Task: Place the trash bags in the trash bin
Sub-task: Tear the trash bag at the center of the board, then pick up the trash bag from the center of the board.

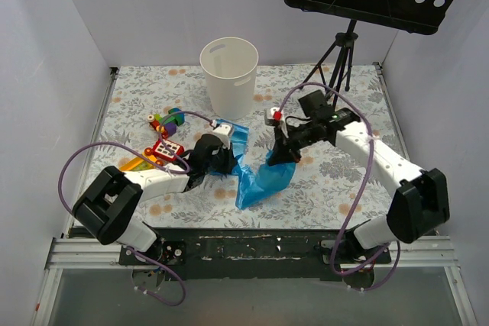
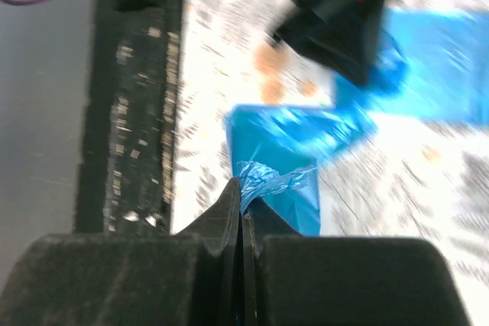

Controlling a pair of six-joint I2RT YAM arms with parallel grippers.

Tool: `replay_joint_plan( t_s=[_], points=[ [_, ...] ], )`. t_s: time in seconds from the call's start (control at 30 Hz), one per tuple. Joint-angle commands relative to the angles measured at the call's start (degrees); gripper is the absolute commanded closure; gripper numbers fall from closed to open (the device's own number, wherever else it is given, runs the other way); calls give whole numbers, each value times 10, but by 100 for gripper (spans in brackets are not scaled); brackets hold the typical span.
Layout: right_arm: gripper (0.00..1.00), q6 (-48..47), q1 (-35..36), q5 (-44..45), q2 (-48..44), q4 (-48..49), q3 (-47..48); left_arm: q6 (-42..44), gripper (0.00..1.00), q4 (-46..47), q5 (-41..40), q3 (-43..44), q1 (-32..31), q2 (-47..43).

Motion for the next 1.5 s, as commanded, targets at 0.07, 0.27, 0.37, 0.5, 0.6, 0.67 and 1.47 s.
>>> replay_joint_plan(
  t_s=[0.07, 0.27, 0.37, 0.5, 0.6, 0.67, 1.47],
  points=[
    [99, 19, -80, 216, -84, 18, -50, 213, 99, 62, -33, 11, -1, -29],
    [99, 34, -161, 242, -125, 24, -88, 496, 89, 152, 120, 26, -2, 18],
    [99, 36, -180, 242, -158, 25, -110, 614, 67, 85, 162, 96, -1, 79],
    [99, 42, -186, 239, -201, 35, -140, 725, 43, -40, 190, 194, 0, 157],
    [99, 49, -187, 240, -229, 49, -163, 757, 37, -85, 171, 243, 0, 192],
    [99, 57, -190, 241, -248, 54, -176, 771, 35, -157, 162, 288, 2, 213],
    [99, 94, -203, 212, -266, 76, -211, 785, 57, -436, 77, 487, 84, 407]
  ],
)
